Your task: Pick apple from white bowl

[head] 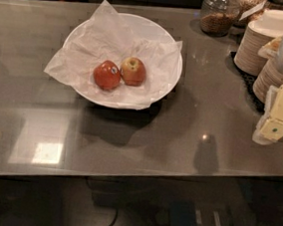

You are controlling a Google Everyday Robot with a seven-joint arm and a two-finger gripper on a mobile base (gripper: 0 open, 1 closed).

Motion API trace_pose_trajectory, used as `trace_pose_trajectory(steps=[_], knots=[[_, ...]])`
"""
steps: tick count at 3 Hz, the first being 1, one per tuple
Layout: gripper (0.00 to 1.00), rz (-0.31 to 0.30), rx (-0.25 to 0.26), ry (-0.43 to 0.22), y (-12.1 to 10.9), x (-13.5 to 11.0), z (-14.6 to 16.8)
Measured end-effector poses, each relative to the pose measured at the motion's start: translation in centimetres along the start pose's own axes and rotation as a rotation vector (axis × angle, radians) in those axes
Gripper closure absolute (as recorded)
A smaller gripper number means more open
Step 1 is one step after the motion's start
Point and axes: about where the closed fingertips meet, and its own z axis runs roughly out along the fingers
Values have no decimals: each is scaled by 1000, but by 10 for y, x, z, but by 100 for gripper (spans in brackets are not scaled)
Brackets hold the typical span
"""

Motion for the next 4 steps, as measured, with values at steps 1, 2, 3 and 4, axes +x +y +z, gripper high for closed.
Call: trace_pose_trajectory(steps=[1, 2, 3, 4], knots=[[0, 0, 0, 0, 0, 0, 0], [0, -15, 6, -32, -5, -9, 3], [0, -78, 4, -106, -22, -38, 13], [0, -156, -13, -220, -40, -76, 24]])
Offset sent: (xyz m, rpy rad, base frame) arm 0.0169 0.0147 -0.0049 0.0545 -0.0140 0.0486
